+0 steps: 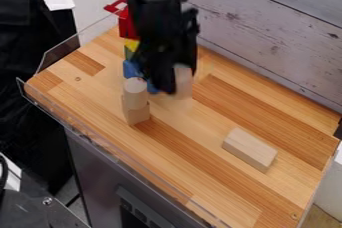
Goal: Move the cylinder to the middle of the table
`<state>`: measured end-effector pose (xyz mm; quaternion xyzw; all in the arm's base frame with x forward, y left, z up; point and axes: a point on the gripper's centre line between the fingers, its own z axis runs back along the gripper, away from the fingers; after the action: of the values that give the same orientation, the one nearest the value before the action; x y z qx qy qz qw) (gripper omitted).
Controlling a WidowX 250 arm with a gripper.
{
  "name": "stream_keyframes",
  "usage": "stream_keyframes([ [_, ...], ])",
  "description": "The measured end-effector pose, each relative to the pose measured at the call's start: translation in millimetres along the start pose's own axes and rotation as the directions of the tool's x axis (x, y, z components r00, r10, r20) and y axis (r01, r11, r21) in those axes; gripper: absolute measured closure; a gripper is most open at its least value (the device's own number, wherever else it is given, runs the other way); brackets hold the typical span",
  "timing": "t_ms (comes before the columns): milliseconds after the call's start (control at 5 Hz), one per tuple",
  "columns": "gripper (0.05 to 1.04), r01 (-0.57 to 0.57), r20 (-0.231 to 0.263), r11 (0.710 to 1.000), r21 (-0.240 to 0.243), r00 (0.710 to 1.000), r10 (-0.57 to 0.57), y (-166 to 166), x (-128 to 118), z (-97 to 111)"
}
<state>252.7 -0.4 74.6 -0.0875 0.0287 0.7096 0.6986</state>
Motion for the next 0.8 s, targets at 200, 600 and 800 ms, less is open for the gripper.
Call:
stream_keyframes([
  [200,0.541,0.009,-0.023,1.000,0.015,1.000,-0.009,-2,-4,-13],
  [600,0.541,0.047,-0.031,0.998,0.040,0.998,-0.045,-2,-14,-48],
  [800,0.541,0.061,-0.025,0.997,0.036,0.998,-0.061,-5,-16,-59],
])
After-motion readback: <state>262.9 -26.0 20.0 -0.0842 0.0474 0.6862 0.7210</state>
